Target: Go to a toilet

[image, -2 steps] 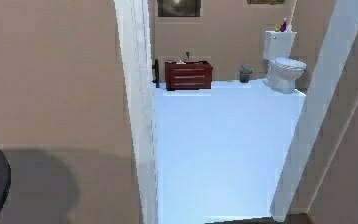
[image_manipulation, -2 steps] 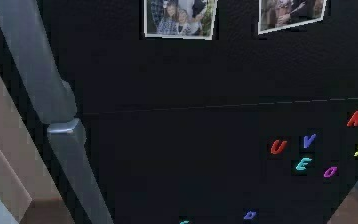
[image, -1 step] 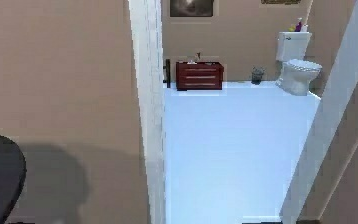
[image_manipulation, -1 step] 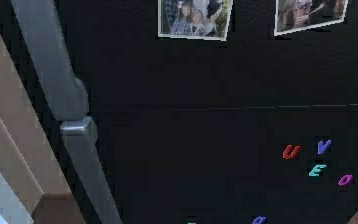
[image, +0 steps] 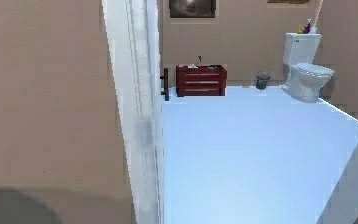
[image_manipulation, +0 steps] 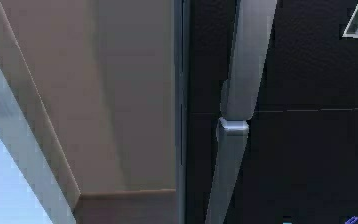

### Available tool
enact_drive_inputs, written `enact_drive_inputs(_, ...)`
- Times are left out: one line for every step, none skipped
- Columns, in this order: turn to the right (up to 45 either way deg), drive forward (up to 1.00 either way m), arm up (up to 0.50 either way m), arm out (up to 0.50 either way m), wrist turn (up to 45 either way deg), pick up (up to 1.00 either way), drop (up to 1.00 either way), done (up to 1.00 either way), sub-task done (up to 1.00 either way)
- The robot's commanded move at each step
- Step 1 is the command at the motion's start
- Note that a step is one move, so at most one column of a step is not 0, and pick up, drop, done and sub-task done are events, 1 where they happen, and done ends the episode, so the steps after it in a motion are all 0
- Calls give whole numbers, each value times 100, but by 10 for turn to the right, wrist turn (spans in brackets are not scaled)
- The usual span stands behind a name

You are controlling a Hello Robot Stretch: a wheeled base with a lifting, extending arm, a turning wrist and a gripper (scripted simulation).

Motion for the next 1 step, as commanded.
enact_drive_inputs(240, 0, 0, 0, 0, 0, 0, 0, 0)
